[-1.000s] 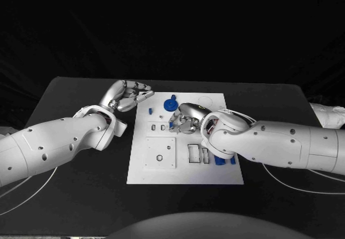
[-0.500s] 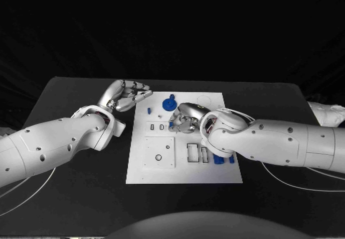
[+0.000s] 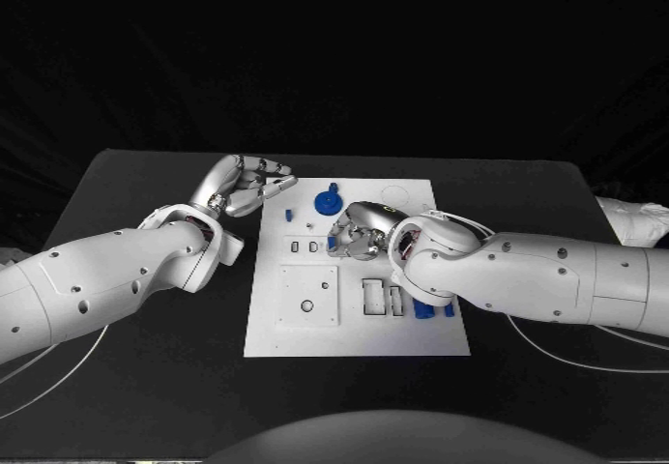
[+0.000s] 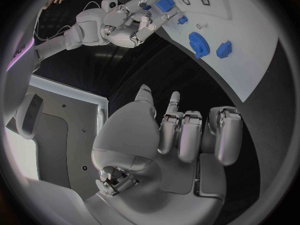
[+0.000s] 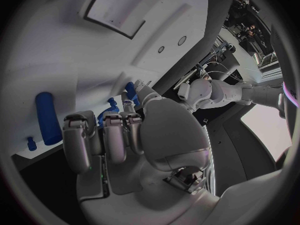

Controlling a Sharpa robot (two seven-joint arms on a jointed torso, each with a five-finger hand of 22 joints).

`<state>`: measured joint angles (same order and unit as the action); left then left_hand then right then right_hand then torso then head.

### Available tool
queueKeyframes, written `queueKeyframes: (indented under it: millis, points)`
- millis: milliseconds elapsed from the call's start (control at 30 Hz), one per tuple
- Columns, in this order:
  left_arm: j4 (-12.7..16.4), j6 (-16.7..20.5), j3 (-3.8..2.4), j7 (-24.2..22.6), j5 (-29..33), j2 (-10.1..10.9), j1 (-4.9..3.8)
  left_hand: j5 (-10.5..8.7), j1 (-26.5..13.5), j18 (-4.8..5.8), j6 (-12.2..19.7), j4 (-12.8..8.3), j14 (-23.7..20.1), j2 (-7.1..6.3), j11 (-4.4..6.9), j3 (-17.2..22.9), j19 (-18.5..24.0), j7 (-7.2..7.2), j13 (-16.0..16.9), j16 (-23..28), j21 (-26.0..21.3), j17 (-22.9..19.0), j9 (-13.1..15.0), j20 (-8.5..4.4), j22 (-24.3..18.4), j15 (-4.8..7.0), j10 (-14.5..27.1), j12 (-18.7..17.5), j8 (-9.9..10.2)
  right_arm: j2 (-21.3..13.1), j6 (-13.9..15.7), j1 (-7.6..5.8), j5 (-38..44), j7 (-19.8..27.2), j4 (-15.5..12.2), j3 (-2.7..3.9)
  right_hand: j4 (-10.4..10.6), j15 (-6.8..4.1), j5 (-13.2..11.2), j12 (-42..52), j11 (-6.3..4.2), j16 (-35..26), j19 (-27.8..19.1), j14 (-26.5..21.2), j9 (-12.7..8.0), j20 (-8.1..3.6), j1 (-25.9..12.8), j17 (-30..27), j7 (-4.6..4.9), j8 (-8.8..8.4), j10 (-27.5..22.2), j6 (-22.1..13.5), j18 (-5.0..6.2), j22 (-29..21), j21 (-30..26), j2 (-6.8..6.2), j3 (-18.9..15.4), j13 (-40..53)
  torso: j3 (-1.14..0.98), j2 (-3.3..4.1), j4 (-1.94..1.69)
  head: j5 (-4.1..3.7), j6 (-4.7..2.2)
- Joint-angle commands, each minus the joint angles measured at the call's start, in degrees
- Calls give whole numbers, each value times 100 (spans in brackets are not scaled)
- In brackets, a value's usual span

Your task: Assemble the parts on the task board

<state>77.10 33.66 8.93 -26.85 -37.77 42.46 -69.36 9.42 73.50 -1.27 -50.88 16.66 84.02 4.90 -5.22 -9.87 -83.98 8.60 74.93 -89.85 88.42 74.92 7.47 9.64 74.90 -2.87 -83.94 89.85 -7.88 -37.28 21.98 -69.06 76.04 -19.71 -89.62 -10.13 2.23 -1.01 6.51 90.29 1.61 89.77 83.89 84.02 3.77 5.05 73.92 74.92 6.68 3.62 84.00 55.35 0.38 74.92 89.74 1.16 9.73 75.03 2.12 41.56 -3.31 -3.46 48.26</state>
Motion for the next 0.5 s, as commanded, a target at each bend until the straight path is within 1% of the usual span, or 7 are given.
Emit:
queueKeyframes:
  millis: [33,167,233,333,400,500]
  points:
    - [6,0,-3,-59,-43,-21,-2,28,-1,17,-19,-5,598,35,39,-22,-80,4,1507,-15,-15,1508,9,-41,1180,52,-606,15,26,1,-126,5,55,-26,0,-3,8,34,-41,-29,54,23,611,598,-2,51,-39,1508,16,-12,600,-96,-38,1508,26,-69,-67,1497,1,3,-4,-6,-5]
    - [7,-3,-3,-55,-43,-22,-2,28,-1,17,-19,-5,598,35,39,-22,-80,4,1507,-15,-15,1508,9,-41,1180,52,-606,15,26,-7,-132,6,54,-26,-5,-4,21,54,-89,-29,79,23,611,598,-2,67,-86,1508,47,-14,600,-204,-38,1508,26,-107,-112,1497,2,4,-1,8,-7]
    - [6,-5,-3,-54,-43,-21,-2,29,5,18,-20,-5,598,39,39,-23,-83,4,1507,-15,-14,1508,10,-41,1182,52,-606,15,27,-14,-134,6,51,-25,-16,-4,10,74,-106,-29,102,23,611,598,-9,84,-87,1508,73,-18,600,-375,-38,1508,26,-122,-132,1497,1,4,-3,3,0]
    - [6,-5,-3,-54,-43,-19,-2,30,7,18,-20,-5,598,40,39,-24,-84,4,1507,-15,-14,1508,10,-41,1182,52,-606,15,28,-24,-106,6,49,-10,-36,-4,10,85,-127,-29,110,23,611,598,-6,98,-108,1508,76,-15,600,-489,-38,1508,26,-143,-164,1497,0,7,-4,5,0]
    - [8,-7,-3,-55,-43,-18,-3,30,7,18,-20,-5,598,40,39,-24,-84,4,1507,-15,-14,1508,10,-41,1182,52,-606,15,28,-34,-34,6,46,24,-49,-4,18,89,-138,-29,113,23,611,598,-4,103,-132,1508,79,-13,600,-537,-38,1508,26,-157,-187,1497,1,7,-4,2,1]
    - [13,-12,-3,-55,-43,-16,-3,30,7,18,-20,-5,598,40,39,-24,-84,4,1507,-15,-14,1508,10,-41,1182,52,-606,15,28,-68,199,6,37,130,-85,-4,68,97,-194,-29,121,23,611,598,11,113,-224,1508,87,6,600,-565,-38,1508,26,-184,-255,1497,1,8,-4,6,-9]
